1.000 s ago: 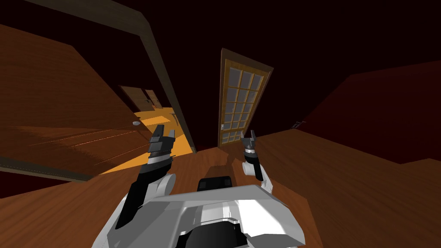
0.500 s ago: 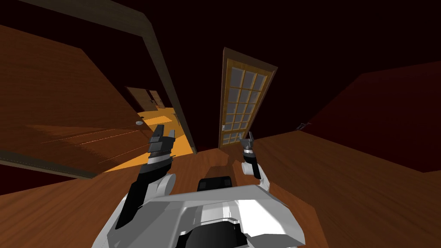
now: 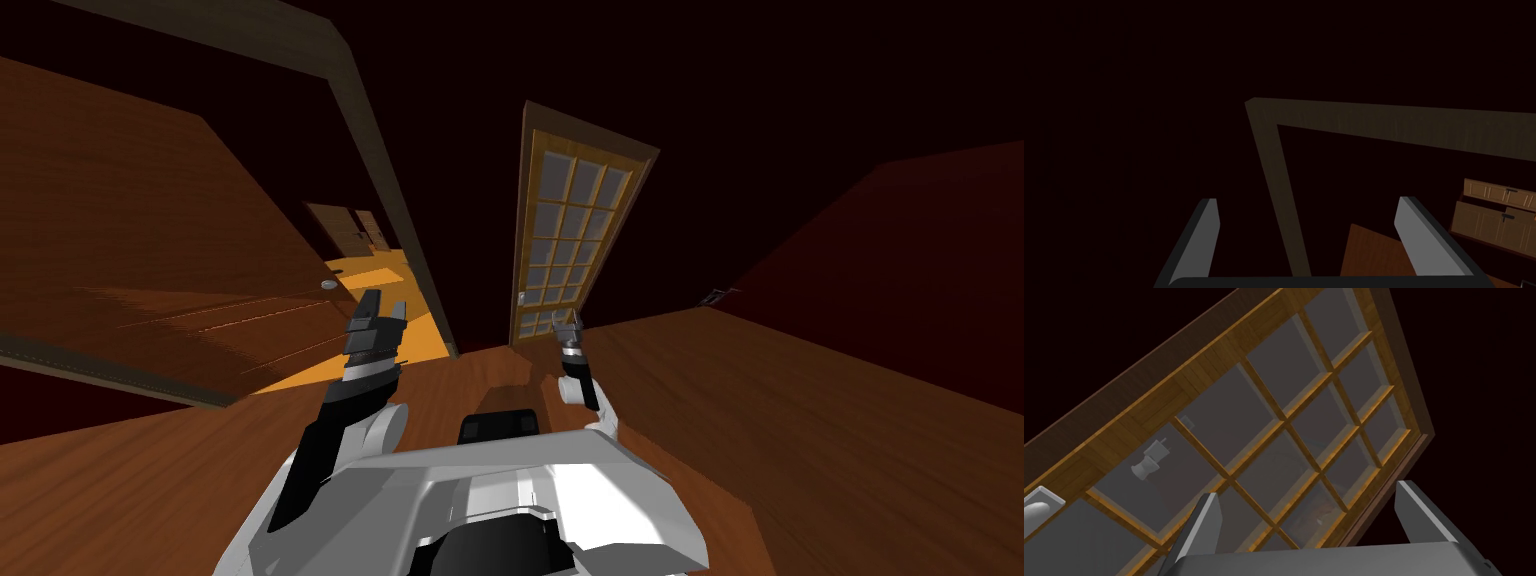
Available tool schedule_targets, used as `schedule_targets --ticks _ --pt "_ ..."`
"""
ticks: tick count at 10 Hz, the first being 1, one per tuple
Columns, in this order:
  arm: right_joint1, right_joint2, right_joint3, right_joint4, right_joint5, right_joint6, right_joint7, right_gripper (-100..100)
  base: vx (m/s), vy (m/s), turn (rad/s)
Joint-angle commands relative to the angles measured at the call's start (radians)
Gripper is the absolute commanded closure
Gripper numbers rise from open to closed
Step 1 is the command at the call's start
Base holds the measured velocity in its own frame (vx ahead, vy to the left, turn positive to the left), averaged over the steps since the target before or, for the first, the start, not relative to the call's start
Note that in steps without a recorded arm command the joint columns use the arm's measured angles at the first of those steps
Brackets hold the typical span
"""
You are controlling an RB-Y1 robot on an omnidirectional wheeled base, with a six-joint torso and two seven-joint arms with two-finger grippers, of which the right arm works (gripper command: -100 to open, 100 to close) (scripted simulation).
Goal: Pull the door open
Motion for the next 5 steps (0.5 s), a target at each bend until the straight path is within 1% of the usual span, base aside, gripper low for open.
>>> schedule_targets --ticks 1,2,3,4,5 --pt "-0.007 -0.003 0.0 0.029 -0.003 -0.007 -0.021 -100 0.047 -0.013 0.036" --pt "-0.022 -0.007 0.001 0.071 -0.008 -0.013 -0.055 -100 0.053 -0.011 0.064" --pt "-0.037 -0.01 0.001 0.1 -0.013 -0.019 -0.085 -100 0.075 -0.026 0.119" --pt "-0.037 -0.01 0.001 0.113 -0.013 -0.019 -0.089 -100 0.059 -0.019 0.032" --pt "-0.052 -0.014 0.002 0.154 -0.018 -0.026 -0.124 -100 0.06 -0.011 0.048"
